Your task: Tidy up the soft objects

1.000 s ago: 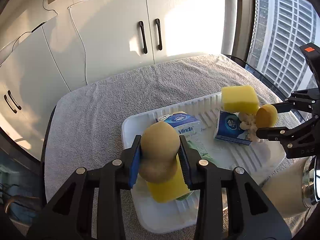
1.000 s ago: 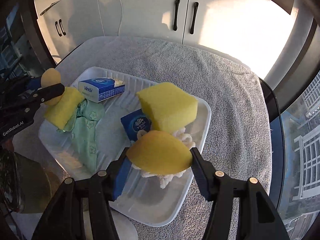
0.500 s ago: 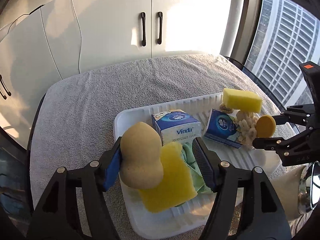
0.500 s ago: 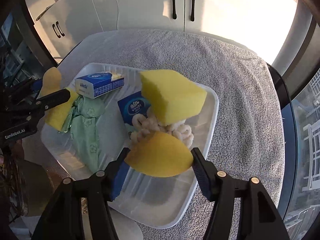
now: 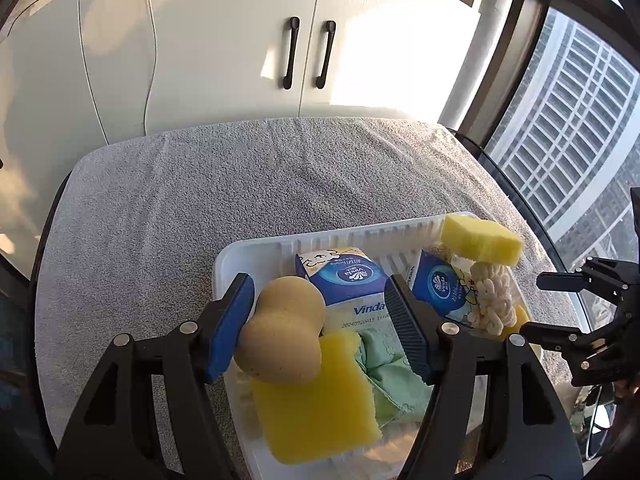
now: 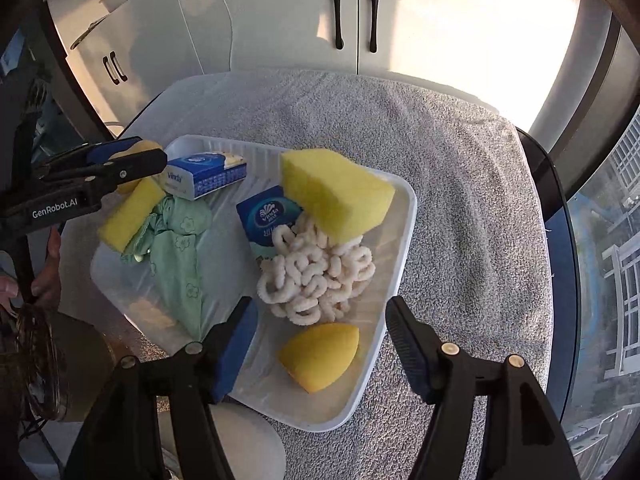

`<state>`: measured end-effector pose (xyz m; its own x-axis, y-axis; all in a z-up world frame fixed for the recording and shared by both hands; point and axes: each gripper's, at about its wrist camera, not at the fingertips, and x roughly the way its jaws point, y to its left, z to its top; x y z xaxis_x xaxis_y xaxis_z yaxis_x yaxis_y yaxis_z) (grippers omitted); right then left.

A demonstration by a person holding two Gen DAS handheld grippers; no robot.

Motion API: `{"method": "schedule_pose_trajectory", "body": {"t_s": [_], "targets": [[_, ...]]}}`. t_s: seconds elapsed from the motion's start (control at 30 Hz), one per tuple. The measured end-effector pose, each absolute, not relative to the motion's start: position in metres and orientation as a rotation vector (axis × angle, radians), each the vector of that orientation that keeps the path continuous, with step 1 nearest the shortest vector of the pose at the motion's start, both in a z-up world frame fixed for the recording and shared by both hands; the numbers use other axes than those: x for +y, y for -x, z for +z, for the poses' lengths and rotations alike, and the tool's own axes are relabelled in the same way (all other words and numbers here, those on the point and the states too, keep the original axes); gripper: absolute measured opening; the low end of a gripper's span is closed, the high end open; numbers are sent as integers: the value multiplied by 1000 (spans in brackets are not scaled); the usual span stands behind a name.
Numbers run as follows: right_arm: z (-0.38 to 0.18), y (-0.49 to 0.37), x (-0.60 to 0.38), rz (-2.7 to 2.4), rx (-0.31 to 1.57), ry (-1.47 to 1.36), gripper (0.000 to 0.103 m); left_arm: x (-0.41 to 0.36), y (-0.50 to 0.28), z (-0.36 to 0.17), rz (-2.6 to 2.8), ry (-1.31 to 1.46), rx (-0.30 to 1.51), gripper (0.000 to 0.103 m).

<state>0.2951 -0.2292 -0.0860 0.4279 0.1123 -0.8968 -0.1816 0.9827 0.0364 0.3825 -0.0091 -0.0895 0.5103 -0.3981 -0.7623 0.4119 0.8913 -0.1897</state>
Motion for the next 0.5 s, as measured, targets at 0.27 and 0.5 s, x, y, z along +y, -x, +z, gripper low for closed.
{"method": "schedule_pose_trajectory", "body": {"t_s": [0.27,0.5], "targets": [[-81,-285,-239,161,1107,56,69,13,-400,-92,-535,188,961,66],[-80,-276,-247,154,1099,21,70,20,-396,-83,-517,195,932,66]]}}
